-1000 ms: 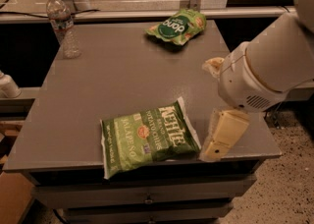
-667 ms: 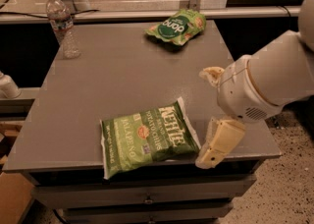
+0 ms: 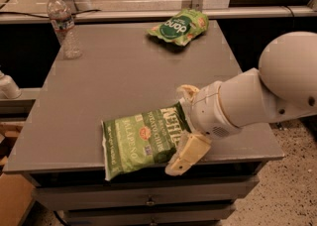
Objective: Move green jalapeno chip bag near water bottle
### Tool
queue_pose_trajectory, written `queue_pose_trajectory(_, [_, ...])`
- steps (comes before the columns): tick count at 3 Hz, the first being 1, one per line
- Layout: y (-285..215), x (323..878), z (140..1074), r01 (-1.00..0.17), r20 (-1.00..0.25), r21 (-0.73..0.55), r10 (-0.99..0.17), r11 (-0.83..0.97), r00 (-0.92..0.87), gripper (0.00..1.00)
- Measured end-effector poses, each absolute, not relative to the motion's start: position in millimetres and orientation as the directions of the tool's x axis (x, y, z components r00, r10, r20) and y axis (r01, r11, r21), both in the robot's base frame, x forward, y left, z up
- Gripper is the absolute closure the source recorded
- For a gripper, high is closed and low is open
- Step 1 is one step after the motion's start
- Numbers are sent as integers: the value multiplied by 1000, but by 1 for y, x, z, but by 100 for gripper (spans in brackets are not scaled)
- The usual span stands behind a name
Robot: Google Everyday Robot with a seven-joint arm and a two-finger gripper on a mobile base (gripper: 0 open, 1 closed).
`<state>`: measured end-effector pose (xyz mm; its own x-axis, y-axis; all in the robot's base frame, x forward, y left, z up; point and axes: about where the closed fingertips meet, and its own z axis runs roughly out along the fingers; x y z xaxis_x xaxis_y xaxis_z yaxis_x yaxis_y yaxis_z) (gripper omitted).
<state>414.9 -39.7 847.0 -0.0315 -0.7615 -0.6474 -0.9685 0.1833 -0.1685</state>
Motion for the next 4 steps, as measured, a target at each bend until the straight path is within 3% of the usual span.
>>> queue_pose_trajectory(1, [-19, 419, 836, -972, -673, -157, -739, 173, -23, 16])
queue_pose_trajectory(4, [-6, 433, 840, -969, -691, -158, -722, 187, -27, 86])
